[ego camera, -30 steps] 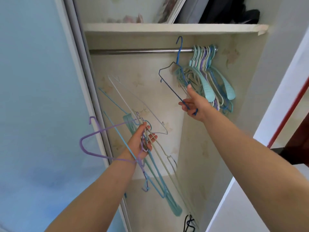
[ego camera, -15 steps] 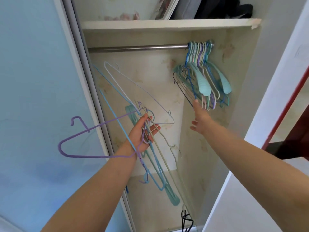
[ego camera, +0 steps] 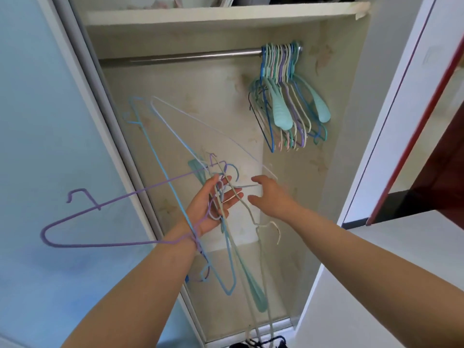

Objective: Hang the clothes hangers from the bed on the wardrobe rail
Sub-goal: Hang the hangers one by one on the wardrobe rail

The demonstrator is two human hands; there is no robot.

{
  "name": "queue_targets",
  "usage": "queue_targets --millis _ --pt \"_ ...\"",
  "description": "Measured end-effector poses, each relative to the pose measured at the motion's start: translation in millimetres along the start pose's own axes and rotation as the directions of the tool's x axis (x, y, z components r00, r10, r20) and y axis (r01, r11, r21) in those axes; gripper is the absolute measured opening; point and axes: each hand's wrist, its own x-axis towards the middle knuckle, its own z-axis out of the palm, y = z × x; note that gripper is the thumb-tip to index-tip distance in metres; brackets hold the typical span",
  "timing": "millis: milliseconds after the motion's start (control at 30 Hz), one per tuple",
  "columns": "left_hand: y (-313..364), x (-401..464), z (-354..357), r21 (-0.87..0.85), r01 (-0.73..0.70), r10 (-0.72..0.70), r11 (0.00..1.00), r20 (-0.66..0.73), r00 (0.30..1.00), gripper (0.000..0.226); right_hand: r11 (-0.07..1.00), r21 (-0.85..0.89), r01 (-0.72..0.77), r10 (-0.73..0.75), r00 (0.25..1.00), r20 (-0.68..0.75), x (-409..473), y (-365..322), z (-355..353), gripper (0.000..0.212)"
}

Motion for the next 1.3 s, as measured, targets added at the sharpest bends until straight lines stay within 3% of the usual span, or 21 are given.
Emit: queue_targets --millis 133,233,300,367,400,467,533,633,733,867,1067,1233,1300 --pt "-12.8 -5.1 -0.1 0.046 0.078 -0.083 0.996 0.119 0.989 0.044 0.971 -0.201 0.132 -0.145 0.988 -0.048 15.8 11.2 -6.4 0.069" --pt "-15.0 -8.8 -3.6 0.040 0.087 -0.093 0.995 0.166 0.982 0.041 0.940 -0.336 0.068 -0.072 0.997 -0.001 19.9 26.2 -6.2 0.078" --pt "-13.2 -9.9 -5.2 -0.006 0.063 -0.062 0.998 0.151 0.987 0.040 0.959 -0.285 0.006 -0.034 0.995 -0.093 14.8 32.2 -1.0 0.071" --pt "-10.9 -7.2 -8.9 -0.042 0.000 0.003 0.999 0.077 0.997 0.038 0.995 -0.085 -0.049 0.032 0.982 -0.187 3.9 28.0 9.9 0.062" --pt "-10.3 -3.5 -12.2 -0.051 -0.049 0.050 0.998 0.033 0.998 0.038 0.996 0.035 -0.078 0.083 0.986 -0.144 -2.9 21.8 15.3 0.066" --pt "-9.8 3.7 -17.5 -0.019 -0.115 0.115 0.993 -0.028 0.993 0.043 0.976 0.186 -0.112 0.096 0.991 0.093 -16.3 4.1 23.6 0.083" --pt "-11.7 9.5 -22.9 0.039 -0.102 0.104 0.994 -0.061 0.993 0.052 0.981 0.180 -0.069 0.024 0.970 0.241 -22.5 -12.3 29.6 0.095" --pt "-17.5 11.2 -23.1 0.135 -0.065 0.071 0.989 -0.037 0.997 0.066 0.993 0.118 0.032 -0.058 0.974 0.219 -10.2 -26.3 31.6 0.110" --pt "-25.5 8.4 -14.6 0.224 -0.052 0.060 0.973 -0.030 0.998 0.055 0.993 0.117 0.024 -0.055 0.962 0.269 9.5 -29.3 31.6 0.122" --pt "-28.4 8.9 -15.6 0.261 -0.018 0.049 0.965 -0.113 0.992 0.049 0.978 0.209 -0.013 -0.052 0.951 0.305 22.8 -25.1 29.9 0.112" --pt "-24.8 13.2 -33.4 0.289 0.039 0.016 0.957 -0.185 0.983 0.026 0.979 0.202 0.017 -0.062 0.975 0.216 25.6 -23.0 12.3 0.073" --pt "-22.2 10.2 -44.6 0.301 0.078 -0.048 0.950 -0.105 0.993 0.027 0.888 0.418 -0.192 0.071 0.955 0.287 34.9 -24.3 -12.3 0.019" --pt "-22.1 9.6 -44.6 0.284 0.082 -0.054 0.955 -0.105 0.993 0.028 0.841 0.476 -0.258 0.110 0.942 0.317 40.8 -20.0 -18.0 0.020"
